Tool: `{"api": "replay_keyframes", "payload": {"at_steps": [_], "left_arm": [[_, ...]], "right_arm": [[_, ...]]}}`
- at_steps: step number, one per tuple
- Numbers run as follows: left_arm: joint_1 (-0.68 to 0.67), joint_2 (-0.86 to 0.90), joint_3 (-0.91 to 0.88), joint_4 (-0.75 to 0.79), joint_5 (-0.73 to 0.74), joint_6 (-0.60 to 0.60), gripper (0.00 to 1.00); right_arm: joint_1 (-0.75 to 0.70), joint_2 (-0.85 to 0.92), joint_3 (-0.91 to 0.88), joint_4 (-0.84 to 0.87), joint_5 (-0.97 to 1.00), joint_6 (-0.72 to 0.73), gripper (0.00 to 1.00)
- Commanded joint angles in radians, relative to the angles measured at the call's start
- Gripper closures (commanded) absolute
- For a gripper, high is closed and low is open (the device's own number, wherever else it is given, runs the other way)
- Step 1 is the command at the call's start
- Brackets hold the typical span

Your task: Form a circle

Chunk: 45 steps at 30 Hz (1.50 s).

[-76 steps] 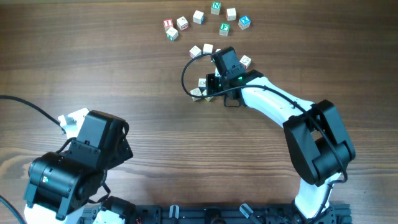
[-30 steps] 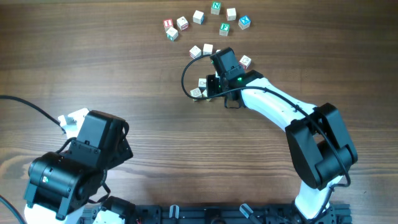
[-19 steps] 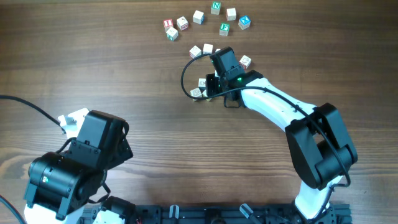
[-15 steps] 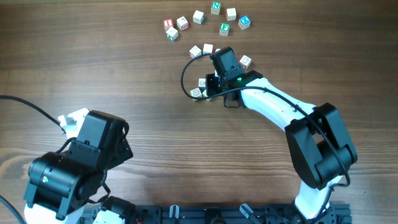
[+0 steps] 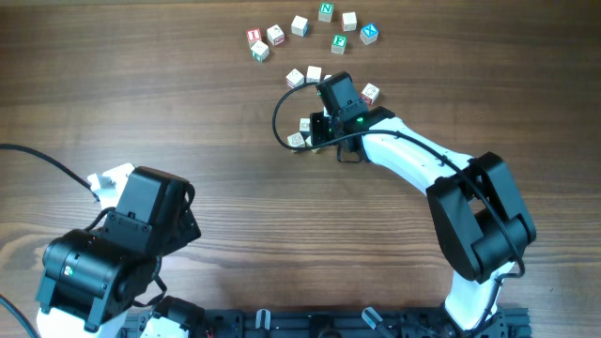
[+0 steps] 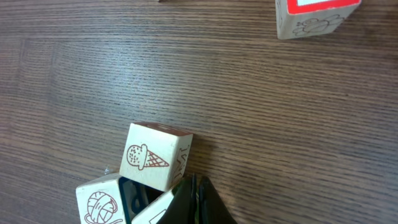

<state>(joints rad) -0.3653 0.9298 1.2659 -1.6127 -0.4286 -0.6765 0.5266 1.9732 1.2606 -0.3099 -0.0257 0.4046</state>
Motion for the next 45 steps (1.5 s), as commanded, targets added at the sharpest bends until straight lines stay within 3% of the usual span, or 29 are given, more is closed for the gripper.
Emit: {"api": "replay_keyframes", "payload": {"at_steps": [1,45], "left_arm": [[0.006,-0.002,-0.004,0.0,0.001,-0.016,0.0],[0.006,-0.002,-0.004,0.0,0.001,-0.016,0.0]], "right_arm": [[-0.002,0.026,-0.008,0.005,-0.018,-0.021,0.95],[-0.003,0.032,-0.008,0.012,-0.063,-0.091,0.95]]}}
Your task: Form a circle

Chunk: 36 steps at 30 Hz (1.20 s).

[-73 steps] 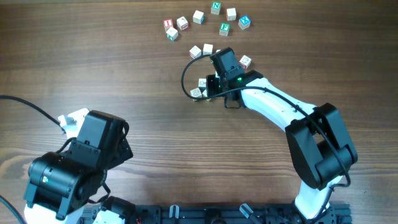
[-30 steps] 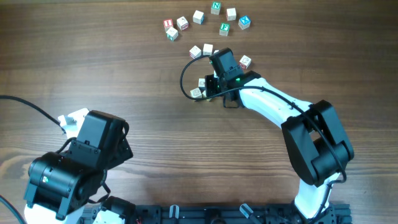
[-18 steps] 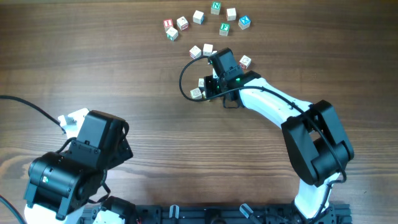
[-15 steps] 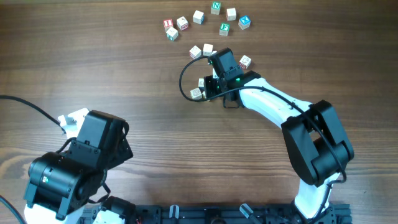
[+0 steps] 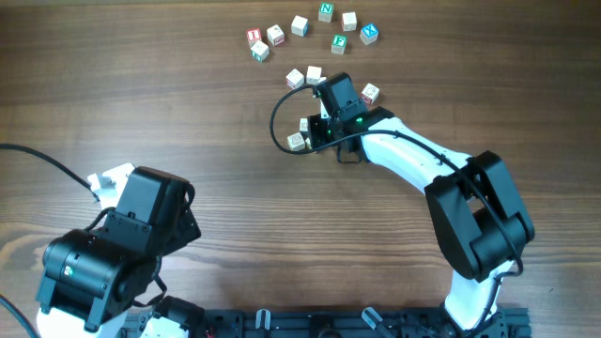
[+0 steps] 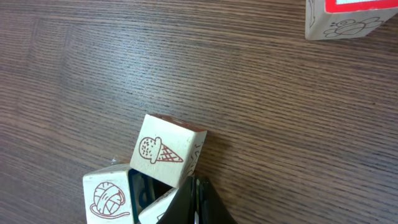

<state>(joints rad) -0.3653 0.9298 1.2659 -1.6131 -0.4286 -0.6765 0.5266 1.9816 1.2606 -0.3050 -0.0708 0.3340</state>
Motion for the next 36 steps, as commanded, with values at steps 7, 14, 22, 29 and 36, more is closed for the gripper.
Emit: {"api": "replay_keyframes", "payload": {"at_steps": [7,14,22,29,36], "left_arm": [[0.006,-0.002,-0.004,0.0,0.001,-0.016,0.0],[0.006,-0.002,-0.004,0.0,0.001,-0.016,0.0],[0.006,-0.002,-0.004,0.0,0.001,-0.016,0.0],[0.006,-0.002,-0.004,0.0,0.001,-0.016,0.0],[0.006,-0.002,-0.004,0.0,0.001,-0.016,0.0]], "right_arm": [[-0.003,0.024,-0.008,0.01,-0.021,-0.021,0.95],[-0.003,0.024,-0.008,0.018,-0.051,-0.046,0.95],[-0.003,0.024,-0.008,0.016,-0.017,-0.016,0.95],[-0.003,0.024,-0.008,0.0,0.048,0.037,0.95],[-0.003,0.024,-0.008,-0.013,0.043,0.028,0.96]]}}
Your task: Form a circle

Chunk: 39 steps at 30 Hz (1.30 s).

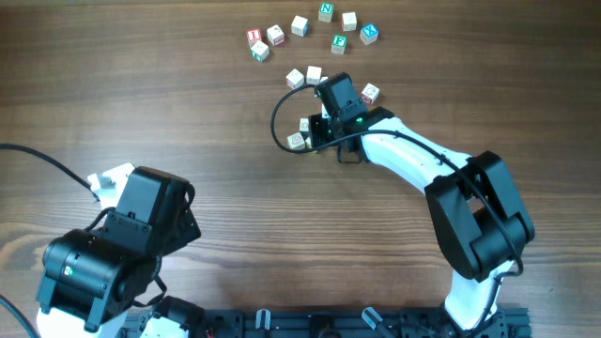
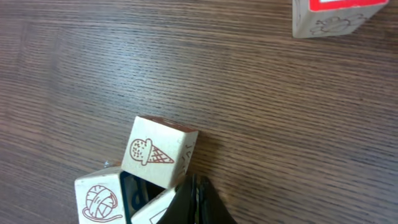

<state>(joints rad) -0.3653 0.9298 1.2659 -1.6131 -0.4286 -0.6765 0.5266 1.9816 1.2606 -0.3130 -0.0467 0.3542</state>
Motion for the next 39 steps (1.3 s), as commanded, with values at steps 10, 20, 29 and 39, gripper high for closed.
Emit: {"api": "replay_keyframes", "payload": {"at_steps": [10,20,29,39], "left_arm": [[0.006,-0.002,-0.004,0.0,0.001,-0.016,0.0],[0.006,-0.002,-0.004,0.0,0.001,-0.016,0.0],[0.006,-0.002,-0.004,0.0,0.001,-0.016,0.0],[0.006,-0.002,-0.004,0.0,0.001,-0.016,0.0]], "right_arm": [[-0.003,0.024,-0.008,-0.006,-0.045,-0.067,0.95],[-0.003,0.024,-0.008,-0.006,-0.028,-0.065,0.95],[-0.004,0.023,-0.008,-0.006,0.058,-0.003,0.95],[-0.005,0.024,0.011,0.113,0.109,0.019,0.95]]}}
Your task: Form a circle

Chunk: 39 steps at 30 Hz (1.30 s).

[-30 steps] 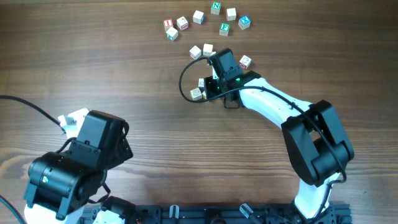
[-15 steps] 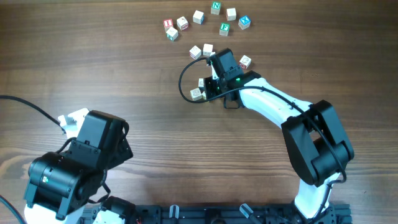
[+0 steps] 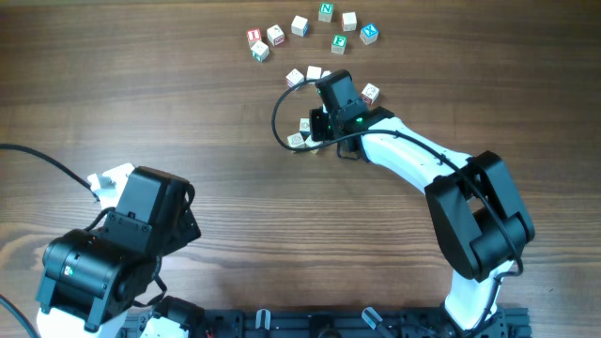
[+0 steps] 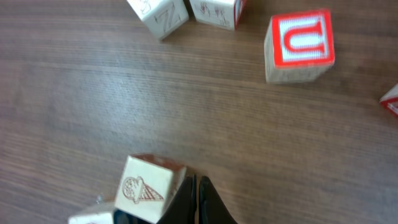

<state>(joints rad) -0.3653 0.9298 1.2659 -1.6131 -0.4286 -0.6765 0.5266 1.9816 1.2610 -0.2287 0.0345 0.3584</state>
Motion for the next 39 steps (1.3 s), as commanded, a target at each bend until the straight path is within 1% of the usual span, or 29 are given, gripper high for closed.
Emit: {"api": "replay_keyframes", "payload": {"at_steps": [1,3,7,13,22,24,39], "left_arm": [[0.006,-0.002,-0.004,0.0,0.001,-0.016,0.0],[0.006,-0.002,-0.004,0.0,0.001,-0.016,0.0],[0.006,-0.002,-0.004,0.0,0.001,-0.016,0.0],[0.006,-0.002,-0.004,0.0,0.001,-0.016,0.0],[0.006,-0.002,-0.004,0.0,0.001,-0.016,0.0],[0.006,-0.002,-0.004,0.0,0.001,-0.016,0.0],[0.006,-0.002,-0.004,0.0,0.001,-0.016,0.0]], "right_arm": [[-0.005,0.025,0.01,0.036,0.042,0.015,0.95],[-0.005,0.025,0.01,0.054,0.076,0.014,0.95],[-0.005,0.026,0.01,0.098,0.076,0.008,0.95],[-0.005,0.057,0.01,0.151,-0.028,-0.023,0.95],[-0.005,0.057,0.01,0.161,-0.071,-0.045,0.95],[-0.005,0.059,0.01,0.157,-0.111,-0.071,0.95],[-0.005,0.083,0.011,0.152,-0.132,-0.07,0.95]]}}
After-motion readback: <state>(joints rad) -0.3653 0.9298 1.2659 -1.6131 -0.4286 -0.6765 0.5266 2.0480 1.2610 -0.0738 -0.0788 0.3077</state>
